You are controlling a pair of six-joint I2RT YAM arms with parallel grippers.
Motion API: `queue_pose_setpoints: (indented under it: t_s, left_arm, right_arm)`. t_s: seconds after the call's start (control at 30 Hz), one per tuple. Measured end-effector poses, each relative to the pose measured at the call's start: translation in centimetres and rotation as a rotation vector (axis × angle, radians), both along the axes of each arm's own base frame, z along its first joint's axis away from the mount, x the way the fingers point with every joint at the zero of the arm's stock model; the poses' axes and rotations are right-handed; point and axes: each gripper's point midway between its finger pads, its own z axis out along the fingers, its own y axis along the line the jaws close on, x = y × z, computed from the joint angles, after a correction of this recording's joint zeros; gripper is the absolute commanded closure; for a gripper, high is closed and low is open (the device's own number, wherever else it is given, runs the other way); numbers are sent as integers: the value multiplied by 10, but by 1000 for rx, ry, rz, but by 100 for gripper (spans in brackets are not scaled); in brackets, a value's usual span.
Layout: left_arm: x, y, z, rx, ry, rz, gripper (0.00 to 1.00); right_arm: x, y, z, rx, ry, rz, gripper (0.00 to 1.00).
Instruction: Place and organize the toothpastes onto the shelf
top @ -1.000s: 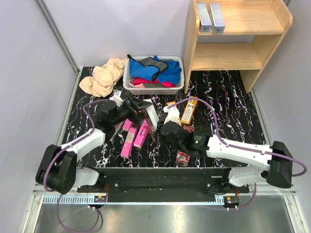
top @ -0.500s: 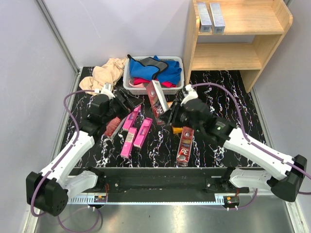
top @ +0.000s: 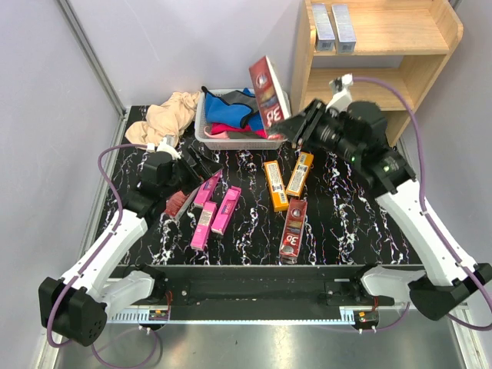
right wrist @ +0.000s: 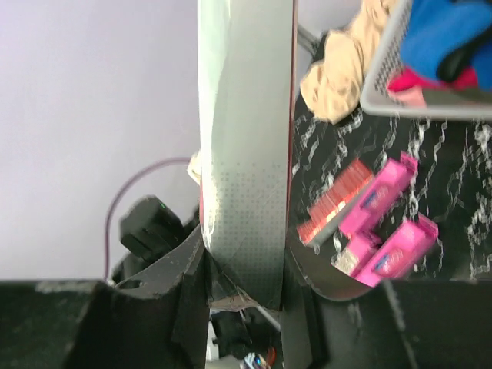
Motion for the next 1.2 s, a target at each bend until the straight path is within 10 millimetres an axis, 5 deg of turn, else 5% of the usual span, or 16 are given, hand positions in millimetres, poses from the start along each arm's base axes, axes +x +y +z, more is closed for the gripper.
queue_pose_setpoints:
  t_s: [0.23,0.73,0.87,1.2]
  left_arm:
    - [3,-2,-10,11,30,-6,1]
    - [9,-11,-37,31,99,-49,1]
    - [9,-13,-40,29,110,-60,1]
    - [10,-20,-48,18,134,-96,1]
  right_arm:
    - [57,-37,56,42,-86,-89,77]
    - [157,-156,145,82,-222,-308,78]
    - [176,-185,143,90,-203,-334,77]
    - [219,-243,88,127,-17,-397,78]
